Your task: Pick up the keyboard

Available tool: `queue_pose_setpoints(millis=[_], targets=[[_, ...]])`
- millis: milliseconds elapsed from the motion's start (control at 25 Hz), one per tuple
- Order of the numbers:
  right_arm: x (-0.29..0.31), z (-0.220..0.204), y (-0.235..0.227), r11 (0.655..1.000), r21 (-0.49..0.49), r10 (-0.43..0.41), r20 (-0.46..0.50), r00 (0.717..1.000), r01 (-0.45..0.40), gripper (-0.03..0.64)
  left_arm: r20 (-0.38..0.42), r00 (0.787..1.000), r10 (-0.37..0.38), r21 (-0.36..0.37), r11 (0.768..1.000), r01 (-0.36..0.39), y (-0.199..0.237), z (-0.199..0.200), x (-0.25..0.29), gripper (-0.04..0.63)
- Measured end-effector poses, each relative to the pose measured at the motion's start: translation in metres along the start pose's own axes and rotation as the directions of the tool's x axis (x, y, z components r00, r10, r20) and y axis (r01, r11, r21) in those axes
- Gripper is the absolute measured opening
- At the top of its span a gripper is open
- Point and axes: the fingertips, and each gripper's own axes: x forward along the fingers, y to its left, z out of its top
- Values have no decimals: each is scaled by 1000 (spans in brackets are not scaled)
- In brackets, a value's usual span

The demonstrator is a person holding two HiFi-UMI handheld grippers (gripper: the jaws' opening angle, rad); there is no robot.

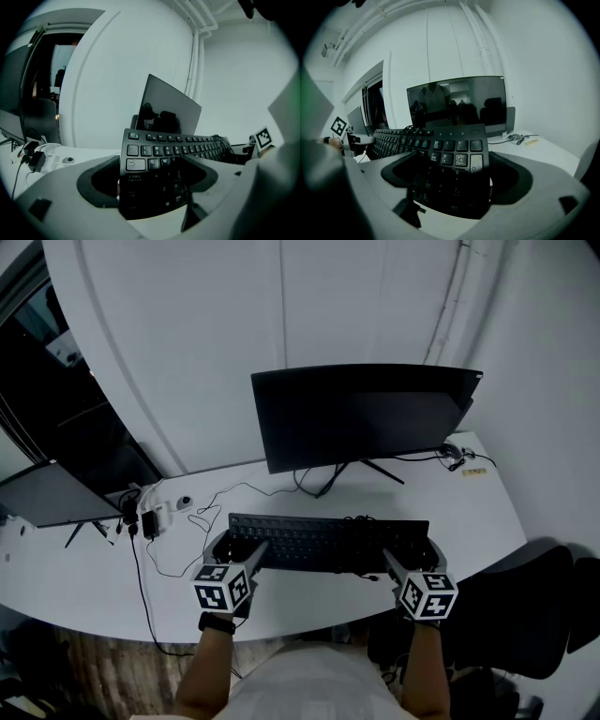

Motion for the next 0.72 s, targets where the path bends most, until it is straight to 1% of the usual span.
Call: queue_pose_setpoints(millis=[720], targets=[[1, -7, 3, 1000, 8, 13, -16, 1000, -13, 460, -10, 1000, 14, -4, 1000, -14, 2, -5, -4, 368]])
